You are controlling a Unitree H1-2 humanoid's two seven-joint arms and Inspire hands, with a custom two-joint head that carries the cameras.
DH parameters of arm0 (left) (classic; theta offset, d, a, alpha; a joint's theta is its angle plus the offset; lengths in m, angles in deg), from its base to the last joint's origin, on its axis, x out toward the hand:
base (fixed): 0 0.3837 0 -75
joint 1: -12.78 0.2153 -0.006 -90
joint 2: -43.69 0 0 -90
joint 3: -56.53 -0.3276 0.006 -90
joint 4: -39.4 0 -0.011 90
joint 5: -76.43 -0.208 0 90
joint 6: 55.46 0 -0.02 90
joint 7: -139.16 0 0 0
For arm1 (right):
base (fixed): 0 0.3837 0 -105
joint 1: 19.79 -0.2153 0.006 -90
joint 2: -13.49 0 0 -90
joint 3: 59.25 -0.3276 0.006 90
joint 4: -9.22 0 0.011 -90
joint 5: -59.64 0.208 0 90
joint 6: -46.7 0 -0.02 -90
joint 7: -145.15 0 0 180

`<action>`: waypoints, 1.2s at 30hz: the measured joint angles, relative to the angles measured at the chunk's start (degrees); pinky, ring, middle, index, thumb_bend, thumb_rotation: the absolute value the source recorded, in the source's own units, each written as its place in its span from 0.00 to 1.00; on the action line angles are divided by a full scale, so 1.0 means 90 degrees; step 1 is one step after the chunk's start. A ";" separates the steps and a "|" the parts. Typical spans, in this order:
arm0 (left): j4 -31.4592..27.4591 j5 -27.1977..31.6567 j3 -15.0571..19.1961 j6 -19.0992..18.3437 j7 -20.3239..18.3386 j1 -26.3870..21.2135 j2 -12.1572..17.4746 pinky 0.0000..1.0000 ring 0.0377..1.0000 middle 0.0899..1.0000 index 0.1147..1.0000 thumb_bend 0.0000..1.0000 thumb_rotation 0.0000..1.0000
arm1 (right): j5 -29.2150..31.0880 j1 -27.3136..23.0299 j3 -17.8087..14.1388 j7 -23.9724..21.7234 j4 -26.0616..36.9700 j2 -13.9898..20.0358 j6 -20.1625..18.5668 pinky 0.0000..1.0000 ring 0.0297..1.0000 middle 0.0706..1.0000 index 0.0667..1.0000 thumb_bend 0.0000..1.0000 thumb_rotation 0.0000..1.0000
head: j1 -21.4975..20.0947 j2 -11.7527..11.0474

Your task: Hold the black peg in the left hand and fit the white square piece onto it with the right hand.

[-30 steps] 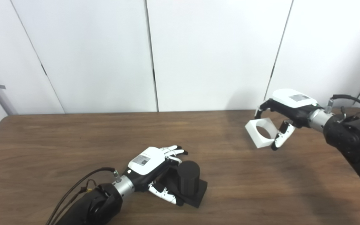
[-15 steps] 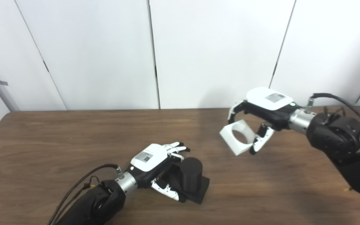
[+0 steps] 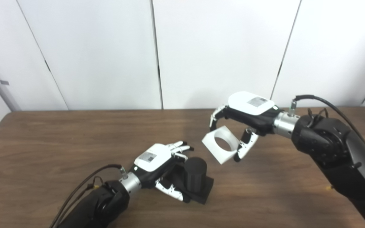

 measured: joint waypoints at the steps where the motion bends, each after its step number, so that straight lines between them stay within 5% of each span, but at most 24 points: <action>1: 0.0000 0.0000 -0.0003 -0.0002 0.0000 -0.0001 -0.0001 0.91 0.97 0.91 0.43 0.52 0.07 | -0.0007 0.0000 0.0018 -0.0009 0.0005 -0.0039 -0.0004 0.68 0.76 0.70 0.44 0.52 0.13 | 0.0000 0.0000; 36: -0.0007 -0.0038 -0.0027 -0.0047 -0.0021 -0.0027 -0.0033 0.91 0.97 0.91 0.42 0.52 0.07 | -0.0184 -0.0041 0.0603 -0.0131 -0.0345 -0.0564 0.0155 0.73 0.76 0.72 0.44 0.52 0.13 | 0.0088 0.0098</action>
